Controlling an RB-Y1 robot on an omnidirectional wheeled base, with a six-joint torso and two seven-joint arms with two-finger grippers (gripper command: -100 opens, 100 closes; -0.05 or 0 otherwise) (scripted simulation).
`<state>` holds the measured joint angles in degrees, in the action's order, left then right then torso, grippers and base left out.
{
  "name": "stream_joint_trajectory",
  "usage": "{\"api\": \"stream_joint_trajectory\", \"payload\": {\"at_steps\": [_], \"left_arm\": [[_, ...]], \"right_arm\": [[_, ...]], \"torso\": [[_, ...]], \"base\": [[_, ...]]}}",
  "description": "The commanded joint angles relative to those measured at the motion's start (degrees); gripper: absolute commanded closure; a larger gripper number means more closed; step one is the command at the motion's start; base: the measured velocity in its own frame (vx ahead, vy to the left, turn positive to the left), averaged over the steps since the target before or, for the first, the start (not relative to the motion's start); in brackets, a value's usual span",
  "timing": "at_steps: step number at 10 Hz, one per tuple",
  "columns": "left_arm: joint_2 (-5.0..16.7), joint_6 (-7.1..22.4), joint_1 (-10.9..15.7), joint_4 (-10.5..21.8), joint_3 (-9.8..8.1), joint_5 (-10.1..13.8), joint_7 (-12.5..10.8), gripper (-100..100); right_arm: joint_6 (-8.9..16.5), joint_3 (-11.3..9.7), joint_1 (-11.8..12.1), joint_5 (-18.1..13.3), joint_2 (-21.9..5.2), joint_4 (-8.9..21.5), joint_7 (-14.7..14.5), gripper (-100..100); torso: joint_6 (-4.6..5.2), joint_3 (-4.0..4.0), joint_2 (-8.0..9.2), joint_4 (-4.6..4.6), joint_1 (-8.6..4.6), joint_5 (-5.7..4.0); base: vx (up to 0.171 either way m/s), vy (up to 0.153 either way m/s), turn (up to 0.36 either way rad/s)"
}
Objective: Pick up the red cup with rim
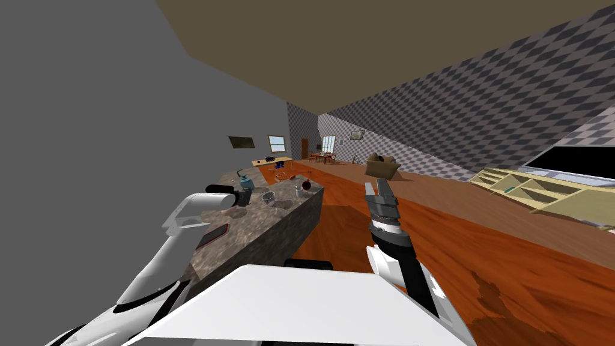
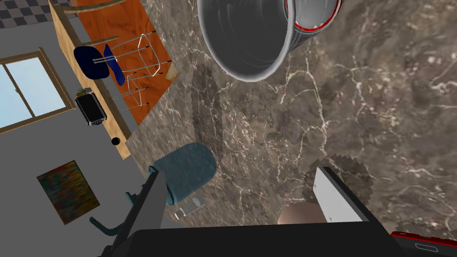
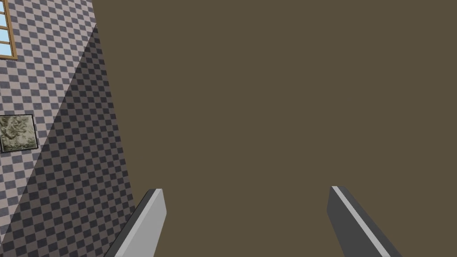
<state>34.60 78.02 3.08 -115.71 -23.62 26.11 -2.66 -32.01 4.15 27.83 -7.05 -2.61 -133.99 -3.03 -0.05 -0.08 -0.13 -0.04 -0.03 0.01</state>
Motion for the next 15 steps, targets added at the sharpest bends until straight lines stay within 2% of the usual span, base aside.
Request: {"api": "stream_joint_trajectory", "payload": {"at_steps": [1,2,3,8,9,11,15], "left_arm": [[0.14,1.58,0.4,0.37,0.2,-0.07,0.0,-100],[1.13,3.9,1.19,1.62,0.36,0.53,0.38,-100],[1.13,4.79,1.19,1.62,0.36,0.53,0.38,-100],[3.81,12.6,3.15,5.03,1.02,2.15,1.43,-100],[3.81,13.32,3.15,5.03,1.02,2.15,1.43,-100],[5.33,17.06,4.03,6.95,1.56,3.06,2.01,-100],[6.83,23.0,4.63,9.2,2.47,4.14,2.66,-100]], "right_arm": [[0.0,0.0,0.0,0.0,0.0,0.0,0.0,0],[0.0,0.0,0.0,0.0,0.0,0.0,0.0,0],[0.0,0.0,0.0,0.0,0.0,0.0,0.0,0],[0.0,0.0,0.0,0.0,0.0,0.0,0.0,0],[0.0,0.0,0.0,0.0,0.0,0.0,0.0,0],[0.0,0.0,0.0,0.0,0.0,0.0,0.0,0],[0.0,0.0,0.0,0.0,0.0,0.0,0.0,0]], "torso": [[0.0,0.0,0.0,0.0,0.0,0.0],[0.0,0.02,0.04,0.01,0.01,0.0],[0.02,0.01,0.02,0.01,-0.01,-0.01],[-0.01,-0.01,-0.01,0.0,-0.02,-0.01],[0.01,-0.02,-0.04,-0.01,-0.03,-0.01],[0.01,-0.02,-0.03,-0.01,-0.02,-0.01],[0.01,-0.03,-0.05,-0.01,-0.08,-0.02]], "base": [[0.01,-0.001,0.011],[0.018,-0.008,-0.082],[0.021,-0.004,-0.059],[0.029,-0.009,-0.068],[0.03,-0.005,-0.049],[0.038,-0.01,-0.089],[0.032,-0.018,-0.069]]}}
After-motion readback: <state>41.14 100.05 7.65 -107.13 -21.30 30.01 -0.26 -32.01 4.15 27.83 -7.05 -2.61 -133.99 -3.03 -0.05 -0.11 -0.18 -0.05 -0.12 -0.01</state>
